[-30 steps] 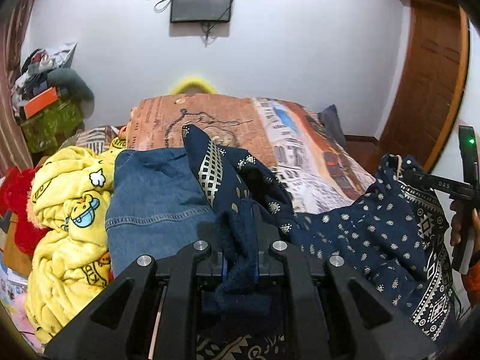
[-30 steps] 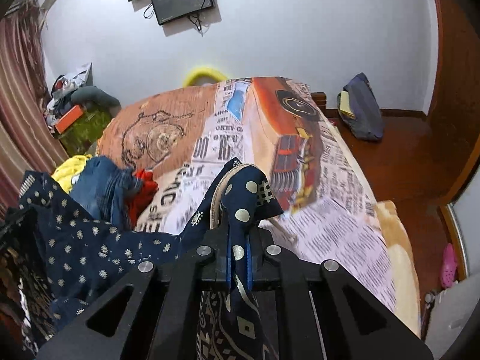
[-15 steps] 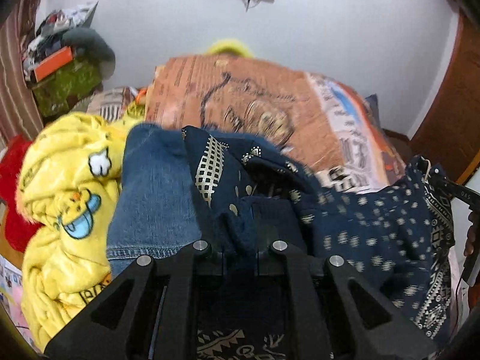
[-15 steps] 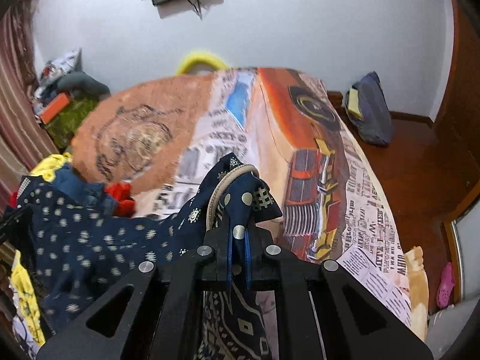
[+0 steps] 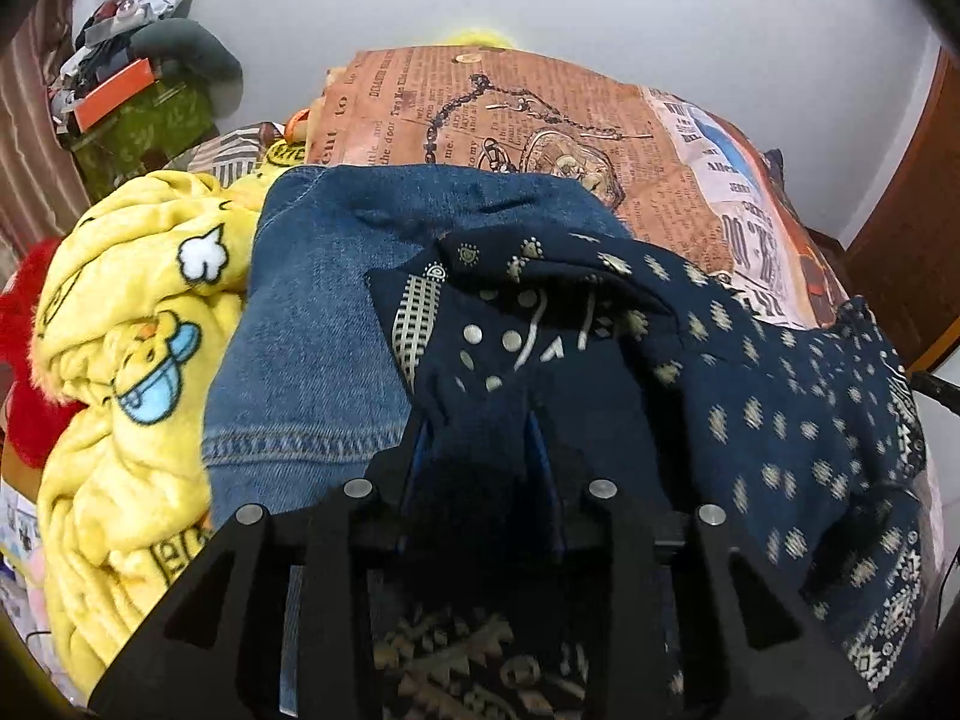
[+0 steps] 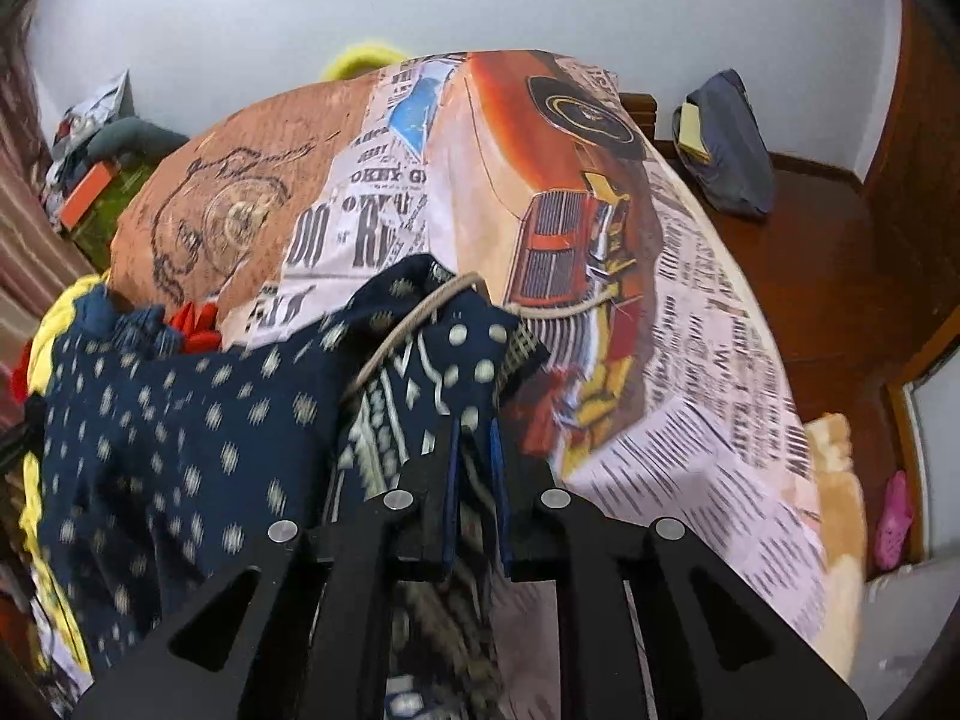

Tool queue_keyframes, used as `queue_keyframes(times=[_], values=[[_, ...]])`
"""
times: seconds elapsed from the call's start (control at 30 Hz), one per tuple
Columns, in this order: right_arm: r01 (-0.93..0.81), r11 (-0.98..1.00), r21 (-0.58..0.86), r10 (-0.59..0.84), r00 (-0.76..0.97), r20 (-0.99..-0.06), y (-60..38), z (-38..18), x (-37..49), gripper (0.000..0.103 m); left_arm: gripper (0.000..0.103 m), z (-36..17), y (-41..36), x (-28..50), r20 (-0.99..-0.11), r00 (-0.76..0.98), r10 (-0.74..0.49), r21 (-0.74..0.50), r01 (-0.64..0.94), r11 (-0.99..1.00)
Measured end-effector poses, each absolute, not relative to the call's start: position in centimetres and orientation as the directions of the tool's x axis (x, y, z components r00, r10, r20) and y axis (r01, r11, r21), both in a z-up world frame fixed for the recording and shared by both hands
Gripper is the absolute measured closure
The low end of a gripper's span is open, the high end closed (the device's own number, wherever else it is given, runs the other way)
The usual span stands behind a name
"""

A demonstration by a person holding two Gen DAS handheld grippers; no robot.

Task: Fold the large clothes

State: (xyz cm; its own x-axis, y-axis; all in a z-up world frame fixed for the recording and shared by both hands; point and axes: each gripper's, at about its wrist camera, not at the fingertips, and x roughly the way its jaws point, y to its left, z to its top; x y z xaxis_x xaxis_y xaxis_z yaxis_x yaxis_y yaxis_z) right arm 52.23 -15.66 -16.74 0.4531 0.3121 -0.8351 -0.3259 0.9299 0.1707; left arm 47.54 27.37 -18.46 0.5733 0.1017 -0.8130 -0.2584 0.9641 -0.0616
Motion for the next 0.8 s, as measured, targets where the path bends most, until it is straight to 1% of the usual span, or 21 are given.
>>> queue_keyframes(times=[0.07,0.13,0.17,0.2,0.23,0.33,0.4,0.5,0.6,0.67,0.73,0.77,0.8], values=[[-0.353,0.924,0.149,0.310,0.460,-0.832,-15.7,-15.7,51.0,0.093,0.071,-17.7,27.1,46.7,-0.813,0.574,0.103,-0.058,-0.255,0.965],[-0.377,0.918,0.126,0.309,0.477,-0.823,-15.7,-14.0,49.1,0.088,0.069,-16.6,26.7,45.4,-0.806,0.583,0.104,-0.050,-0.243,0.969],[-0.380,0.918,0.115,0.305,0.490,-0.817,-15.8,-13.3,48.2,0.086,0.065,-16.0,26.4,44.7,-0.802,0.589,0.103,-0.046,-0.233,0.971],[-0.384,0.917,0.105,0.305,0.507,-0.806,-15.9,-12.4,47.0,0.080,0.060,-15.4,25.9,44.0,-0.797,0.594,0.105,-0.038,-0.223,0.974],[-0.392,0.914,0.103,0.314,0.523,-0.793,-16.0,-11.4,45.8,0.072,0.058,-14.8,25.6,43.4,-0.792,0.601,0.107,-0.031,-0.215,0.976],[-0.411,0.907,0.097,0.338,0.569,-0.750,-16.3,-8.6,42.7,0.059,0.054,-12.7,24.4,40.9,-0.766,0.636,0.098,-0.022,-0.177,0.984],[-0.420,0.904,0.083,0.345,0.600,-0.722,-16.5,-6.8,40.6,0.053,0.046,-11.3,23.7,39.2,-0.751,0.655,0.090,-0.020,-0.158,0.987],[-0.434,0.898,0.069,0.359,0.634,-0.685,-17.1,-3.9,37.7,0.053,0.040,-9.4,22.7,36.7,-0.723,0.685,0.096,0.000,-0.138,0.990],[-0.444,0.895,0.054,0.362,0.647,-0.671,-17.6,-1.8,35.4,0.049,0.034,-7.7,21.9,34.0,-0.697,0.711,0.091,0.007,-0.121,0.993],[-0.449,0.892,0.044,0.360,0.649,-0.670,-17.9,-1.2,34.3,0.046,0.032,-7.0,21.6,32.5,-0.686,0.723,0.078,-0.002,-0.110,0.994],[-0.458,0.889,0.024,0.356,0.657,-0.665,-18.3,-0.8,32.7,0.041,0.027,-6.7,21.5,31.0,-0.683,0.728,0.062,-0.016,-0.100,0.995],[-0.459,0.888,0.012,0.350,0.660,-0.665,-18.5,-0.8,32.0,0.041,0.024,-6.7,21.4,30.2,-0.684,0.727,0.054,-0.024,-0.097,0.995],[-0.460,0.888,-0.001,0.342,0.662,-0.667,-18.7,-1.0,31.4,0.041,0.022,-6.9,21.4,29.4,-0.687,0.724,0.050,-0.025,-0.094,0.995]])
